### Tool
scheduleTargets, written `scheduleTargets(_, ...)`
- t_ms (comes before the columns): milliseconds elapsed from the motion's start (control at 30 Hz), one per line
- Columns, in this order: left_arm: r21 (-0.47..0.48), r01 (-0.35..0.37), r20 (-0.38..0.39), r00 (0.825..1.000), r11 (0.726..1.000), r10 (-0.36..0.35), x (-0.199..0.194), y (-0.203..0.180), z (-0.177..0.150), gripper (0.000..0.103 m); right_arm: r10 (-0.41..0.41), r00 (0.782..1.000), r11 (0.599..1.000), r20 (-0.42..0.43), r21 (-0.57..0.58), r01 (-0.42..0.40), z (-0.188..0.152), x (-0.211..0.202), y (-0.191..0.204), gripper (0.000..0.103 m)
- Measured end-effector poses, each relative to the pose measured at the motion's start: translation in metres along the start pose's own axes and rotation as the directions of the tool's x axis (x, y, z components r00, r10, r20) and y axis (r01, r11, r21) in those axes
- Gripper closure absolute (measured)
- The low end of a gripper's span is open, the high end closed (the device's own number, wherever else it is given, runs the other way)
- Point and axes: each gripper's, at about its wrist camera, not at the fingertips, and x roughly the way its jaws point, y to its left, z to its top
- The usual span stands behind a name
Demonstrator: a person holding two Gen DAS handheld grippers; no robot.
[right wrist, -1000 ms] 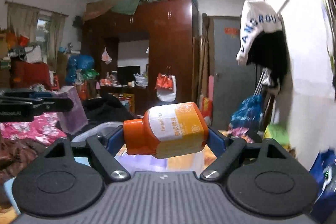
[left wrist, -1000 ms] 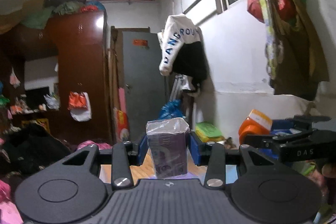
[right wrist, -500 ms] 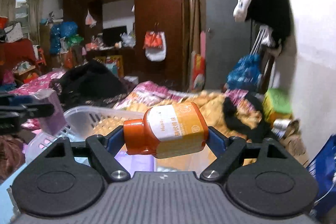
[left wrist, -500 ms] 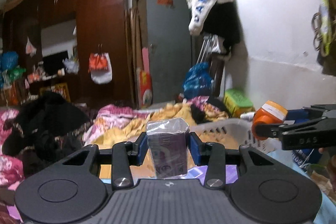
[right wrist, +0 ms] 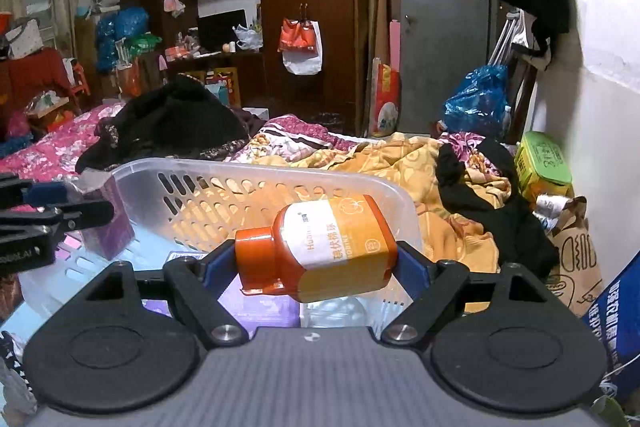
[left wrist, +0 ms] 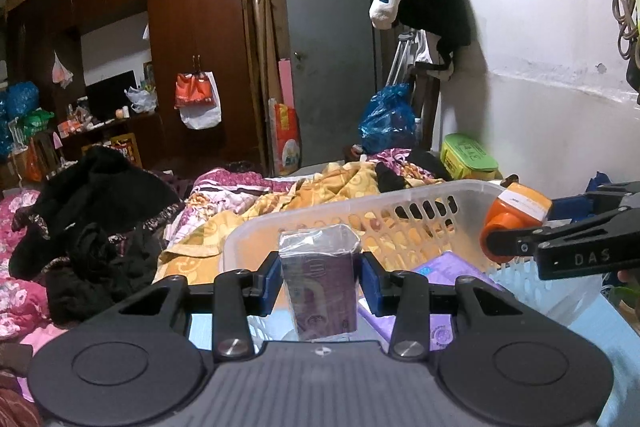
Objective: Organize objects
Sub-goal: 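Carry the purple box and orange bottle over the basket and release them, then grasp another purple box with the left gripper while the right grasps the white roll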
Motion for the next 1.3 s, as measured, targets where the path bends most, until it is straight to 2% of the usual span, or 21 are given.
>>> scheduleTargets(33, -0.002, 0.006, 0.010, 1.000, 1.000, -0.006, -0.001, -0.001, -0.002, 0.056, -0.001, 1.000, 1.000, 0.003, 0.001, 0.001, 0.001, 0.000, -0.001, 0.018)
scheduleTargets(67, -0.006, 0.013, 0.028, 1.000, 1.000, -0.013, -0.002, 0.000, -0.004, 0.055, -0.002, 1.000, 1.000, 0.008, 0.000, 0.002, 0.002, -0.001, -0.001, 0.013)
scheduleTargets(100, -0.009, 0.018, 0.046, 0.999, 1.000, -0.017, -0.004, 0.001, -0.005, 0.043, -0.004, 1.000, 1.000, 0.017, -0.002, 0.004, 0.002, -0.004, 0.000, 0.006)
scheduleTargets(133, -0.017, 0.023, 0.056, 0.998, 1.000, -0.022, -0.005, 0.003, -0.005, 0.025, -0.006, 0.999, 1.000, 0.032, -0.006, 0.006, 0.002, -0.009, 0.001, 0.000)
scheduleTargets(167, -0.025, 0.030, 0.065, 0.997, 0.999, -0.028, -0.007, 0.004, -0.006, 0.020, -0.007, 0.999, 1.000, 0.049, -0.006, 0.007, 0.002, -0.015, 0.001, 0.000)
scheduleTargets(200, -0.031, 0.035, 0.078, 0.996, 0.999, -0.032, -0.010, 0.005, -0.006, 0.019, -0.004, 0.998, 1.000, 0.062, -0.002, 0.004, 0.000, -0.022, 0.002, 0.000)
scheduleTargets(300, -0.020, 0.043, 0.108, 0.993, 0.999, -0.040, -0.029, 0.004, -0.013, 0.019, 0.013, 0.996, 1.000, 0.087, 0.004, -0.013, -0.015, -0.048, 0.001, 0.000)
scheduleTargets(433, 0.035, 0.073, 0.148, 0.986, 0.997, -0.077, -0.079, -0.006, -0.042, 0.019, 0.025, 0.992, 1.000, 0.124, 0.007, -0.026, -0.059, -0.074, -0.001, 0.000)
scheduleTargets(500, 0.075, 0.097, 0.168, 0.980, 0.992, -0.109, -0.103, -0.018, -0.064, 0.019, 0.032, 0.995, 0.999, 0.098, 0.006, -0.032, -0.083, -0.073, 0.000, 0.000)
scheduleTargets(600, 0.120, 0.137, 0.164, 0.974, 0.983, -0.156, -0.123, -0.040, -0.094, 0.019, 0.056, 0.998, 0.998, 0.042, 0.035, -0.057, -0.097, -0.059, 0.000, 0.000)
scheduleTargets(700, 0.159, 0.158, 0.108, 0.978, 0.974, -0.177, -0.115, -0.065, -0.110, 0.019, 0.052, 0.999, 0.996, 0.003, 0.074, -0.052, -0.098, -0.042, -0.001, 0.000)
scheduleTargets(867, 0.155, 0.111, 0.037, 0.992, 0.982, -0.118, -0.085, -0.082, -0.120, 0.019, 0.044, 0.999, 0.995, -0.007, 0.094, -0.043, -0.093, -0.025, 0.003, 0.000)
scheduleTargets(967, 0.131, 0.074, 0.031, 0.996, 0.989, -0.079, -0.077, -0.077, -0.125, 0.020, 0.016, 0.999, 0.998, -0.029, 0.065, -0.014, -0.096, -0.015, 0.013, 0.000)
scheduleTargets(1067, 0.141, 0.086, 0.007, 0.996, 0.986, -0.088, -0.075, -0.080, -0.133, 0.020, -0.011, 0.998, 0.998, -0.063, 0.057, 0.015, -0.094, -0.003, 0.016, 0.000)
scheduleTargets(1133, 0.151, 0.073, 0.009, 0.997, 0.986, -0.076, -0.072, -0.079, -0.137, 0.020, 0.005, 0.997, 0.997, -0.077, 0.072, 0.000, -0.098, -0.002, 0.015, 0.004)
scheduleTargets(1200, 0.158, 0.051, 0.019, 0.998, 0.986, -0.054, -0.071, -0.078, -0.139, 0.027, 0.028, 0.996, 0.996, -0.088, 0.087, -0.020, -0.099, -0.001, 0.014, 0.008)
scheduleTargets(1300, 0.153, 0.025, 0.026, 0.999, 0.988, -0.029, -0.071, -0.072, -0.141, 0.048, 0.044, 0.993, 0.997, -0.106, 0.073, -0.037, -0.101, -0.003, 0.015, 0.015)
